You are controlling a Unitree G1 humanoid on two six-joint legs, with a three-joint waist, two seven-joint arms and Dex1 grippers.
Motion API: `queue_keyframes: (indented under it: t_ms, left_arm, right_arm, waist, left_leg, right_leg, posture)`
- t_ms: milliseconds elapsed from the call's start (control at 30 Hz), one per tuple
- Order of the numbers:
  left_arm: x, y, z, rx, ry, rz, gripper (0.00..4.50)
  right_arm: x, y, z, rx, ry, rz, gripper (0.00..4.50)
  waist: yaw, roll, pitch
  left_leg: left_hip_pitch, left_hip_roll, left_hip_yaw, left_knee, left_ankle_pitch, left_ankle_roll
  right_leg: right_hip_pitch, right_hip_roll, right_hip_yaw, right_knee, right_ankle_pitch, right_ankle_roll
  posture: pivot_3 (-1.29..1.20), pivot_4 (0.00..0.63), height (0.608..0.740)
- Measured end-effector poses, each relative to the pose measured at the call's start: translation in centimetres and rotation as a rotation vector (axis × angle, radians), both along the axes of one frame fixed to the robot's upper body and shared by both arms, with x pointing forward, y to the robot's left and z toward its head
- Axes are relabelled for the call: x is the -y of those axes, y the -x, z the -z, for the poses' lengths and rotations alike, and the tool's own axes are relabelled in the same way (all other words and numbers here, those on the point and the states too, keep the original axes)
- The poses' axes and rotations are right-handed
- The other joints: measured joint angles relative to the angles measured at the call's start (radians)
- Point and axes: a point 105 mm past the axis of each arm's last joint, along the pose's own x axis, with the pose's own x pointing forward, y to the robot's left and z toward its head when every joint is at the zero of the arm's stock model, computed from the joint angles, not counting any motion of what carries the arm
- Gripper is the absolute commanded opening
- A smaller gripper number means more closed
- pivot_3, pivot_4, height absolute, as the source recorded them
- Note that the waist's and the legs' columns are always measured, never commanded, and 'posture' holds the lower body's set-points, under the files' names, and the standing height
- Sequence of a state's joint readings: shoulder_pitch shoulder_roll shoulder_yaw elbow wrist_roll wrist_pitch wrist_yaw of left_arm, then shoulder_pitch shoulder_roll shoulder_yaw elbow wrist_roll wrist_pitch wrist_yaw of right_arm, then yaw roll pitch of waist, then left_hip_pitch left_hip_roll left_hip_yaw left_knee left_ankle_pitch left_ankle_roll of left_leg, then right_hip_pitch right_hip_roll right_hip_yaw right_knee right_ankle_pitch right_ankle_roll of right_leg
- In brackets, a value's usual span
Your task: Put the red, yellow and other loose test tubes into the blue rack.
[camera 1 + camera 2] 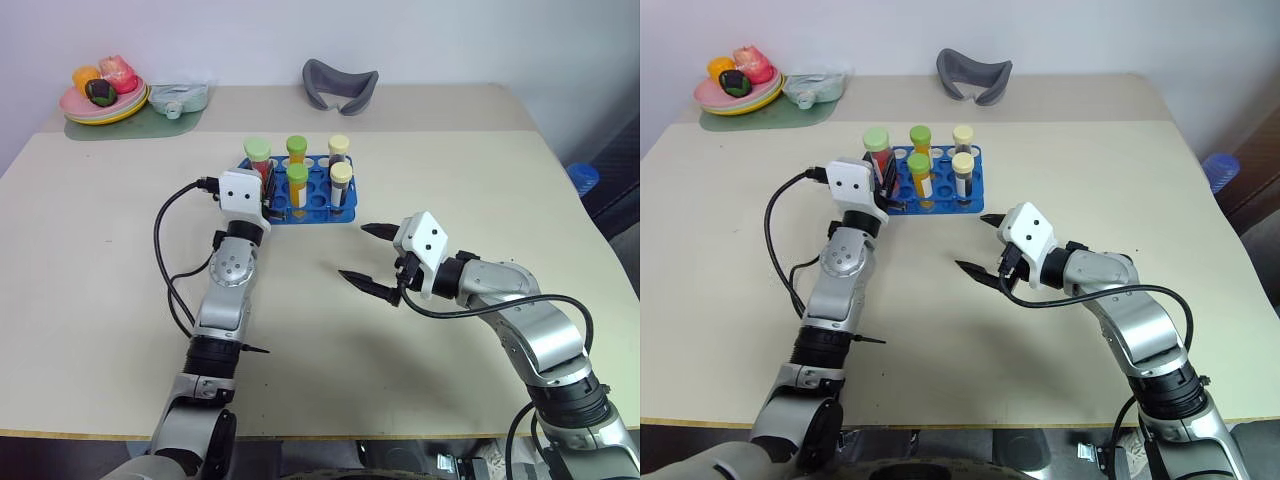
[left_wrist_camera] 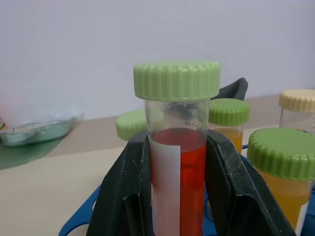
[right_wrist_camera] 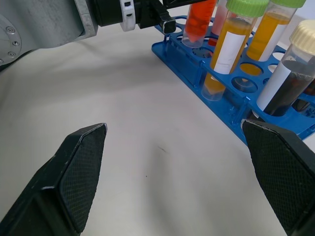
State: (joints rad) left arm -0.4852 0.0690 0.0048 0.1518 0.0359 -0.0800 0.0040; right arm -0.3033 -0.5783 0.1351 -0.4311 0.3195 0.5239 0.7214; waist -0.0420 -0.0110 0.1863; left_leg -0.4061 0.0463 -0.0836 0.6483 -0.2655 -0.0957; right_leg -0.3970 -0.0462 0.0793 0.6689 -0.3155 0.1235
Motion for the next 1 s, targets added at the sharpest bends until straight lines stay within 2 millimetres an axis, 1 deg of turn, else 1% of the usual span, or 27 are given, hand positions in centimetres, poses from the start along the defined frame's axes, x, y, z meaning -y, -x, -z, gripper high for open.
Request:
queue_keyframes:
  t_ms: [733, 767, 900, 1000]
  left_arm:
    - [-0.5, 0.2, 0.1, 0.001, -0.03, -0.048, 1.12]
    - [-0.5, 0.2, 0.1, -0.004, -0.026, -0.051, 1.12]
    - [-0.5, 0.4, 1.6, -0.055, -0.019, -0.056, 1.12]
    - [-0.5, 0.4, 1.8, -0.067, -0.02, -0.055, 1.12]
  right_arm:
    - [0.0, 0.0, 0.0, 0.001, -0.002, 0.003, 4.5]
    - [0.0, 0.0, 0.0, 0.001, -0.002, 0.003, 4.5]
    - [0.0, 0.0, 0.0, 0.001, -0.002, 0.003, 4.5]
    - [0.0, 0.0, 0.0, 0.001, -0.002, 0.003, 4.5]
  waist:
    - [-0.001, 0.0, 0.0]
    - [-0.001, 0.0, 0.0]
    - [0.0, 0.0, 0.0]
    - [0.0, 0.0, 0.0]
  left_leg:
    - [0.0, 0.0, 0.0, 0.0, 0.0, 0.0]
    - [0.0, 0.0, 0.0, 0.0, 0.0, 0.0]
    - [0.0, 0.0, 0.0, 0.0, 0.0, 0.0]
    - [0.0, 0.0, 0.0, 0.0, 0.0, 0.0]
  right_leg:
    - [0.0, 0.0, 0.0, 0.0, 0.0, 0.0]
    - [0.0, 0.0, 0.0, 0.0, 0.0, 0.0]
    - [0.0, 0.0, 0.0, 0.0, 0.0, 0.0]
    - [0.0, 0.0, 0.0, 0.0, 0.0, 0.0]
  posture:
    - [0.0, 0.15, 0.74]
    - [0.0, 0.15, 0.74]
    - [0.0, 0.15, 0.74]
    - [0.0, 0.15, 0.74]
